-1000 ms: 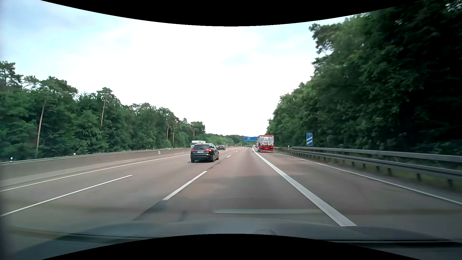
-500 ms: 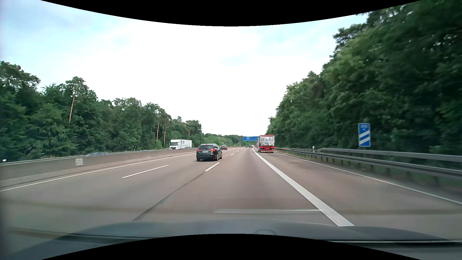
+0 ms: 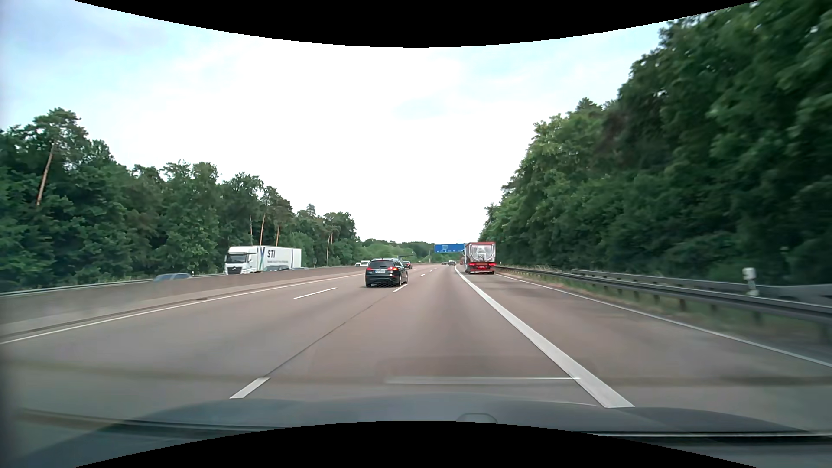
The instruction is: Follow the waypoints while adhering to traffic rules and regulations
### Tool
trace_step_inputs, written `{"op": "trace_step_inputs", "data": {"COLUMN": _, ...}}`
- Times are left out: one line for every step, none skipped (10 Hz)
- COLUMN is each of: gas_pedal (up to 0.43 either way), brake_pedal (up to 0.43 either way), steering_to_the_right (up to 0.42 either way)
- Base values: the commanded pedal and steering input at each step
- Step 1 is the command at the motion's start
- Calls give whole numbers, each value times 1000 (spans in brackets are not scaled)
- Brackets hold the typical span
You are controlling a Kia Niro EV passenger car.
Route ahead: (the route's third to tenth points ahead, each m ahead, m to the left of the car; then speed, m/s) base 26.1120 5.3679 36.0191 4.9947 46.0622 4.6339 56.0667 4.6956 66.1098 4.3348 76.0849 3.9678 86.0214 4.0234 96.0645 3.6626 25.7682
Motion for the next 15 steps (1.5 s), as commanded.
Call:
{"op": "trace_step_inputs", "data": {"gas_pedal": 280, "brake_pedal": 0, "steering_to_the_right": -2}}
{"op": "trace_step_inputs", "data": {"gas_pedal": 280, "brake_pedal": 0, "steering_to_the_right": -3}}
{"op": "trace_step_inputs", "data": {"gas_pedal": 280, "brake_pedal": 0, "steering_to_the_right": -4}}
{"op": "trace_step_inputs", "data": {"gas_pedal": 280, "brake_pedal": 0, "steering_to_the_right": -4}}
{"op": "trace_step_inputs", "data": {"gas_pedal": 280, "brake_pedal": 0, "steering_to_the_right": -4}}
{"op": "trace_step_inputs", "data": {"gas_pedal": 280, "brake_pedal": 0, "steering_to_the_right": -4}}
{"op": "trace_step_inputs", "data": {"gas_pedal": 280, "brake_pedal": 0, "steering_to_the_right": -4}}
{"op": "trace_step_inputs", "data": {"gas_pedal": 280, "brake_pedal": 0, "steering_to_the_right": -4}}
{"op": "trace_step_inputs", "data": {"gas_pedal": 280, "brake_pedal": 0, "steering_to_the_right": -3}}
{"op": "trace_step_inputs", "data": {"gas_pedal": 280, "brake_pedal": 0, "steering_to_the_right": -3}}
{"op": "trace_step_inputs", "data": {"gas_pedal": 280, "brake_pedal": 0, "steering_to_the_right": -3}}
{"op": "trace_step_inputs", "data": {"gas_pedal": 280, "brake_pedal": 0, "steering_to_the_right": -2}}
{"op": "trace_step_inputs", "data": {"gas_pedal": 280, "brake_pedal": 0, "steering_to_the_right": -2}}
{"op": "trace_step_inputs", "data": {"gas_pedal": 280, "brake_pedal": 0, "steering_to_the_right": -2}}
{"op": "trace_step_inputs", "data": {"gas_pedal": 280, "brake_pedal": 0, "steering_to_the_right": -2}}
